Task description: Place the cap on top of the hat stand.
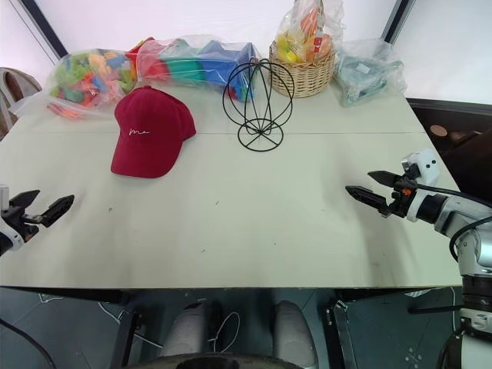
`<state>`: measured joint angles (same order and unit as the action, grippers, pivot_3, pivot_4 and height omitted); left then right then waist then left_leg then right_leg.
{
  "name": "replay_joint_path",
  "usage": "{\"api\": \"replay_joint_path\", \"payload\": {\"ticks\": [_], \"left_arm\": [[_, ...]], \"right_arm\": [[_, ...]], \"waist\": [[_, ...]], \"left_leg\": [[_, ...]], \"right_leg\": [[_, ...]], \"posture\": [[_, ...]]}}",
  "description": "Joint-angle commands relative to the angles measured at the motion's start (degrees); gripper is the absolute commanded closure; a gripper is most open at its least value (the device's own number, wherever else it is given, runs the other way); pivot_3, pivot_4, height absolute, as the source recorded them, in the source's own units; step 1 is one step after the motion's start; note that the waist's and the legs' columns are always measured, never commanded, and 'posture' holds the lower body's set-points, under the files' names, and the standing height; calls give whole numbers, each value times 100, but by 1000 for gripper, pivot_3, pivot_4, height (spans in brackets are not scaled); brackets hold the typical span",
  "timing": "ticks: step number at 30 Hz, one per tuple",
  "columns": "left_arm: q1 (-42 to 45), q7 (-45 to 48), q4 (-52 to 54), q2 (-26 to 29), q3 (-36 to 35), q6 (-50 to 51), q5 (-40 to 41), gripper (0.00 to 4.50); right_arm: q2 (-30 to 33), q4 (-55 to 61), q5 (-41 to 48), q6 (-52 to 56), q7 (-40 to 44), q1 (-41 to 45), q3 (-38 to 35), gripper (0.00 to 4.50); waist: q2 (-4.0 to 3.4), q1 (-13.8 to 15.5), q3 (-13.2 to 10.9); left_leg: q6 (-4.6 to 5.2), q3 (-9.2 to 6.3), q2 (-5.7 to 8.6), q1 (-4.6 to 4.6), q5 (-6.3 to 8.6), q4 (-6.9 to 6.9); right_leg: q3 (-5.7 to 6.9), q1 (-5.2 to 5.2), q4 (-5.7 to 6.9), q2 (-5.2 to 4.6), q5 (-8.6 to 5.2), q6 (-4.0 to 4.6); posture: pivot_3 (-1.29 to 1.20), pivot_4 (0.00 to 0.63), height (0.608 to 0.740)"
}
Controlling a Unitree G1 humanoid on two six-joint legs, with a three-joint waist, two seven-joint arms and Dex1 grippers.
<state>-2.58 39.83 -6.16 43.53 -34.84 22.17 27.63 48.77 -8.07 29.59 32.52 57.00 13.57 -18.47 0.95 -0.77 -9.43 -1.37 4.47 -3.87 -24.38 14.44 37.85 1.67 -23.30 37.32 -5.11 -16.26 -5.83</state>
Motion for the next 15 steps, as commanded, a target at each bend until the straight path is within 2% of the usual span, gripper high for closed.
{"api": "replay_joint_path", "payload": {"ticks": [1, 15], "left_arm": [[-8, 75, 110, 26, -85, 8, 94, 50], [100, 7, 5, 9, -44, -84, 50, 50]], "right_arm": [[94, 95, 49, -41, -6, 95, -149, 0], [77, 243, 100, 46, -81, 96, -154, 0]], "waist": [[0, 0, 0], [0, 1, 0]], "left_leg": [[0, 0, 0, 0, 0, 0], [0, 0, 0, 0, 0, 0]], "right_leg": [[0, 0, 0, 0, 0, 0], [0, 0, 0, 0, 0, 0]], "posture": [[0, 150, 740], [0, 150, 740]]}}
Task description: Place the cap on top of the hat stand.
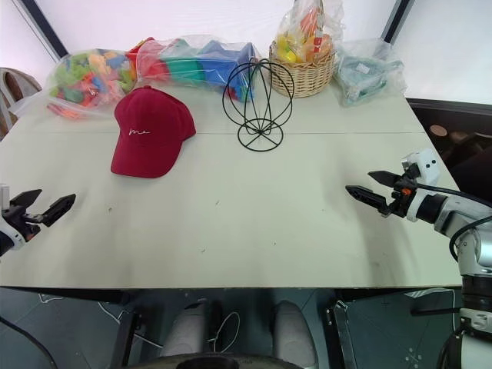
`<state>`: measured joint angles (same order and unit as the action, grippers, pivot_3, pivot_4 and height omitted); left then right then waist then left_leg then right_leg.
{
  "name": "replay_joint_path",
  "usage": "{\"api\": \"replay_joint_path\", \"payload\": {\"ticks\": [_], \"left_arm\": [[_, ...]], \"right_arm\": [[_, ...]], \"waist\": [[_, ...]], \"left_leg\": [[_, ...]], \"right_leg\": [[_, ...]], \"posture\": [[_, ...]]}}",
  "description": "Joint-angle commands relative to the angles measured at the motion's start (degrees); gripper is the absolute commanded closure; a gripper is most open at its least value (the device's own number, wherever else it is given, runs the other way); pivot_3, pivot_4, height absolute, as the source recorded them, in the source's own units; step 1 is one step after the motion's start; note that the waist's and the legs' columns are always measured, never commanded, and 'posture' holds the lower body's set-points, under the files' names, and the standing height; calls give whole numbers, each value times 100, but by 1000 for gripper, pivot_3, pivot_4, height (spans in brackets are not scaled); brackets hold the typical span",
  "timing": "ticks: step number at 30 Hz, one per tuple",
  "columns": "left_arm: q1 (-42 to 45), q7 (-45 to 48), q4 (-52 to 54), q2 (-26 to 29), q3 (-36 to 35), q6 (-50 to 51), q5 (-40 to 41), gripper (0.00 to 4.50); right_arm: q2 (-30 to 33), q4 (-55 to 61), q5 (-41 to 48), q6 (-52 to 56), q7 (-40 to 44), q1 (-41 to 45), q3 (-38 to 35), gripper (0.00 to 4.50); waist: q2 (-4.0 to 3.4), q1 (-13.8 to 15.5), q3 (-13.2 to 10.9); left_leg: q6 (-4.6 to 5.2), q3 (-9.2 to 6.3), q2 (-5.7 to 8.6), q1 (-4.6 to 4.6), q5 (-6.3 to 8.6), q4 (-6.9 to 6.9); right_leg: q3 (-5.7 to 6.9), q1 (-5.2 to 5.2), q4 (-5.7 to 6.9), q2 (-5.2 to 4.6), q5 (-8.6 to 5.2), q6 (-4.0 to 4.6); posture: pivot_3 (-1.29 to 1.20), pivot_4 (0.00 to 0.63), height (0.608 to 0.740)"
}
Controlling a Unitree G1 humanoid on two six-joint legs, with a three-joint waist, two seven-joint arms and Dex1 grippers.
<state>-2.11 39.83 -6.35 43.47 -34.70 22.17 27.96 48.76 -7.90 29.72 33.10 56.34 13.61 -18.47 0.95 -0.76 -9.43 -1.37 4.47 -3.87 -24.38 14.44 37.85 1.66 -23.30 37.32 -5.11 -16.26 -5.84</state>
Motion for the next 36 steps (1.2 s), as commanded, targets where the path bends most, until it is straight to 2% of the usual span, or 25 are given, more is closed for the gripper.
{"api": "replay_joint_path", "payload": {"ticks": [1, 15, 22, 27, 31, 36], "left_arm": [[59, 11, 16, 15, -54, -91, 13, 50], [271, 91, -439, 162, 83, -701, -369, 50], [1032, -38, -1838, 920, 1108, -3349, -2106, 50], [1530, -528, -3001, 1353, 1982, -5726, -3397, 50], [2002, -1452, -3963, 1583, 2744, -7352, -4574, 50], [2621, -2879, -4509, 1682, 3499, -8397, -5945, 50]], "right_arm": [[78, 234, 88, -9, -21, 94, -154, 0], [59, 395, 129, 112, -87, 231, -65, 0], [24, 1485, 1135, 1348, -45, 946, 66, 0], [-120, 2136, 1792, 2011, -280, 1312, 145, 0], [-125, 2643, 2244, 2429, -434, 1287, 135, 0], [-188, 2858, 2420, 2554, -725, 1136, 88, 0]], "waist": [[0, 0, 0], [0, 1, 0], [-1, 1, -1], [-1, 7, -1], [-1, 23, -1], [0, 24, -1]], "left_leg": [[0, 0, 0, 0, 0, 0], [0, 0, 0, 0, 0, 0], [0, 1, -1, -2, 0, -4], [0, 17, 6, -2, 0, -38], [0, 23, 8, -5, 0, -52], [0, 27, 10, -7, -1, -53]], "right_leg": [[0, 0, 0, 0, 0, 0], [0, 0, 0, 0, 0, 0], [0, -7, -1, -1, 2, 5], [1, -19, -15, -19, 7, 9], [3, -26, -20, -22, 7, 7], [3, -27, -20, -23, 9, 5]], "posture": [[0, 150, 740], [0, 150, 740], [0, 150, 740], [0, 150, 740], [0, 150, 740], [0, 150, 740]]}}
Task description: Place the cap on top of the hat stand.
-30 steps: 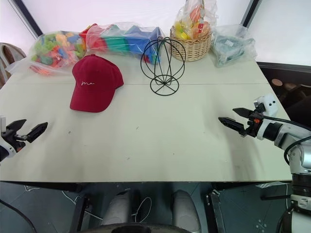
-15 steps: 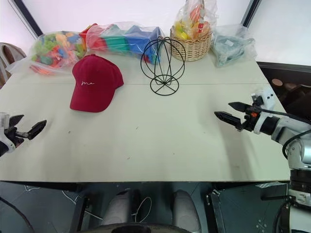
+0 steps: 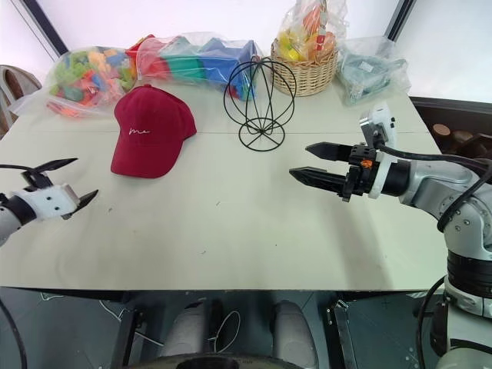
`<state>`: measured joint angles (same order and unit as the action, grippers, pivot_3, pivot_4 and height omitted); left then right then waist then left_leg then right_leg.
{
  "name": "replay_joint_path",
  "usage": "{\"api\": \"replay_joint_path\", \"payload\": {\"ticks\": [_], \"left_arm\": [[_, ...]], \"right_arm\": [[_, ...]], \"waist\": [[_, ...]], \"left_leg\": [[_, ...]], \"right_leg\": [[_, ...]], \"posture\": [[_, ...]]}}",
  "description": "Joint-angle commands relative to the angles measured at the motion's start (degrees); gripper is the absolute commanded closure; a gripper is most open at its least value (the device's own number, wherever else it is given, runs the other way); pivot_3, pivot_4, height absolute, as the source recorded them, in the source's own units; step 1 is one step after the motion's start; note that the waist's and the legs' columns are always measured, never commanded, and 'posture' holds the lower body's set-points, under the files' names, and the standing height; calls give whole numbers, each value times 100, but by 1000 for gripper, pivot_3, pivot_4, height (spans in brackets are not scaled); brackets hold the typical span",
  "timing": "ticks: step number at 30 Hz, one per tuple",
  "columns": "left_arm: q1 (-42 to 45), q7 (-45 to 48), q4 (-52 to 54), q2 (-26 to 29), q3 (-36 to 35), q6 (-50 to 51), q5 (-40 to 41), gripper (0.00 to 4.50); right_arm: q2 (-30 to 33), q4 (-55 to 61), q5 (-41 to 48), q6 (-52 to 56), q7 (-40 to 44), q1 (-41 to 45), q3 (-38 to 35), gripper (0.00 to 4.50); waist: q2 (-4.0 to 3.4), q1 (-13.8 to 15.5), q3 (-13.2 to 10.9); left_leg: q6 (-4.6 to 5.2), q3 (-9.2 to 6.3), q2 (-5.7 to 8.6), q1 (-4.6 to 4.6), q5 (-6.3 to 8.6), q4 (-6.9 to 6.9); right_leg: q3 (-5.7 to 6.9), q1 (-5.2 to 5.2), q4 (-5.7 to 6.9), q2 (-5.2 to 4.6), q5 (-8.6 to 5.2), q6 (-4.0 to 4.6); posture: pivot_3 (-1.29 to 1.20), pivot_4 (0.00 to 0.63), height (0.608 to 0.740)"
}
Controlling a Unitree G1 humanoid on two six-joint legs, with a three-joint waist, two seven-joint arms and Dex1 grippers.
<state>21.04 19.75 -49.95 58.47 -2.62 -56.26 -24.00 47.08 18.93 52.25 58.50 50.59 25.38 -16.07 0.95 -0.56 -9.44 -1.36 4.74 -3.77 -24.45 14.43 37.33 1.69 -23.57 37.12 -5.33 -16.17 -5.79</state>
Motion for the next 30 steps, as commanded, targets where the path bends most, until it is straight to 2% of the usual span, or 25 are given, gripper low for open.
{"api": "replay_joint_path", "payload": {"ticks": [1, 8, 13, 21, 30], "left_arm": [[437, -1233, -190, 187, 450, -664, -1069, 50], [1435, -3917, -508, 100, 1743, -502, -3170, 50], [2013, -5028, -973, -151, 2659, -196, -3939, 50], [2524, -5867, -1569, -610, 3527, 241, -4300, 50], [2767, -5954, -1951, -1021, 3680, 875, -3968, 50]], "right_arm": [[-14, 180, 170, 10, -189, -86, -159, 0], [73, 198, 245, 2, -343, -315, -283, 0], [171, 212, 261, -13, -412, -468, -409, 0], [220, 268, 341, -30, -538, -593, -525, 0], [258, 340, 385, -72, -635, -703, -612, 0]], "waist": [[0, 4, 0], [1, 3, 0], [2, -1, -1], [2, 98, 0], [1, 279, 0]], "left_leg": [[0, 0, 0, 1, 0, 1], [1, 1, 3, 0, -1, 2], [1, 0, 3, 1, -1, 2], [0, -2, 3, 4, -1, 10], [0, -7, 5, 4, -1, 32]], "right_leg": [[1, 1, 1, 0, 0, 0], [1, 0, 6, 3, 1, -4], [1, -1, 8, 7, 0, -6], [0, 3, 13, 8, 0, -6], [1, 13, 21, 8, 1, -8]], "posture": [[0, 150, 740], [0, 150, 740], [0, 150, 740], [0, 150, 740], [0, 150, 740]]}}
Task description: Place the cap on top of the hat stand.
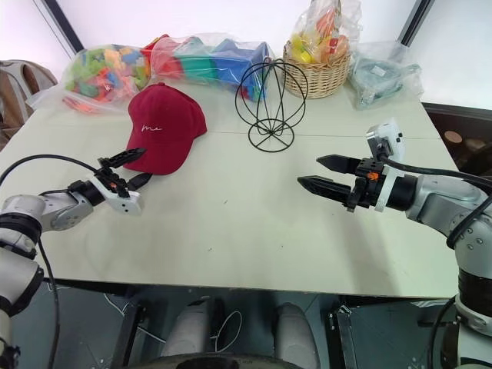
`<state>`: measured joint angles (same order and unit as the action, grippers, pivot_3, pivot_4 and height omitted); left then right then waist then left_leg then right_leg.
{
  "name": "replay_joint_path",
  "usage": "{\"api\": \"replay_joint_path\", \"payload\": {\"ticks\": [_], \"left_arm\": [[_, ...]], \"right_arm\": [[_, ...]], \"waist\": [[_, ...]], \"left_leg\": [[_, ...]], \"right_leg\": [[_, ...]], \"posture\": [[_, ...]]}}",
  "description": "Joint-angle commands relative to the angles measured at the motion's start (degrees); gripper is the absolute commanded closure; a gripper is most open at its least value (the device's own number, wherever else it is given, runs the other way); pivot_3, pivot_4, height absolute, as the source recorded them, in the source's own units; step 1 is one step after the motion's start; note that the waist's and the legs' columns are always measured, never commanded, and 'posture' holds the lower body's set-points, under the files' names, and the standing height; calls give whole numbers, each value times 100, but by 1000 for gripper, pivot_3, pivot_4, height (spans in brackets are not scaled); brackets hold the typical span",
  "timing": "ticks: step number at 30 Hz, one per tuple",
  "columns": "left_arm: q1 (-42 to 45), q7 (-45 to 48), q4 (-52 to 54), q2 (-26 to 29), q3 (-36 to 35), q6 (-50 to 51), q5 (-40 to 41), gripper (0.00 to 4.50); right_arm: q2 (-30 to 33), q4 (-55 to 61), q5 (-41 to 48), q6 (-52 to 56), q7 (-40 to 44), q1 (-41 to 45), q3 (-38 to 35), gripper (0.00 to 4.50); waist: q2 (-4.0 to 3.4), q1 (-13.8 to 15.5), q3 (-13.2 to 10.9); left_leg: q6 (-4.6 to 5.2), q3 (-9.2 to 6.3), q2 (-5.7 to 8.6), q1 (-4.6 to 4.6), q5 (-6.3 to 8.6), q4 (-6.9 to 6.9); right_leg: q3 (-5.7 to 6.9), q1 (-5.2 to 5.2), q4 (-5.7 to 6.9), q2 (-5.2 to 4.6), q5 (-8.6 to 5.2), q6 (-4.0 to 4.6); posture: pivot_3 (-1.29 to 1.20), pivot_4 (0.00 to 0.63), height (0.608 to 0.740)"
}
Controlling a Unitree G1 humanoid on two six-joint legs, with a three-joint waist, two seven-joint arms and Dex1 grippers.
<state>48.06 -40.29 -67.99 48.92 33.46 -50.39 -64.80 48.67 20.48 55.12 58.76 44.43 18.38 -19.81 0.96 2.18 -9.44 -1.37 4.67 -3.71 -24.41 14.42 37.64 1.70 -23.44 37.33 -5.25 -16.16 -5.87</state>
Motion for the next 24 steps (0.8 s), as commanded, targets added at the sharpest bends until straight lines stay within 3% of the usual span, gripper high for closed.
{"api": "replay_joint_path", "payload": {"ticks": [1, 7, 16, 24], "left_arm": [[69, 86, -168, -101, 70, 322, 163, 50], [150, 359, -207, -327, 86, 380, 417, 50], [316, 514, -159, -541, 65, 445, 694, 4463], [346, 39, 280, -654, -135, 965, 920, 4463]], "right_arm": [[96, 188, 103, -104, -27, -7, -238, 0], [46, 157, 76, -174, -55, 5, -179, 0], [1, 112, 56, -254, -93, 61, -100, 0], [-6, 90, 47, -305, -132, 65, -87, 0]], "waist": [[0, 6, 0], [-1, 10, 0], [-3, 17, 2], [5, 5, -3]], "left_leg": [[0, -1, 0, 0, 0, 2], [0, -5, 0, 0, 0, 17], [1, -10, 0, -6, 0, 28], [1, -11, -1, -9, 0, 33]], "right_leg": [[0, 0, 2, 0, 0, 0], [1, 4, 12, 1, 0, 0], [1, 7, 13, 3, 0, 0], [1, 7, 13, 5, 2, -4]], "posture": [[0, 150, 740], [0, 150, 740], [0, 150, 740], [0, 150, 740]]}}
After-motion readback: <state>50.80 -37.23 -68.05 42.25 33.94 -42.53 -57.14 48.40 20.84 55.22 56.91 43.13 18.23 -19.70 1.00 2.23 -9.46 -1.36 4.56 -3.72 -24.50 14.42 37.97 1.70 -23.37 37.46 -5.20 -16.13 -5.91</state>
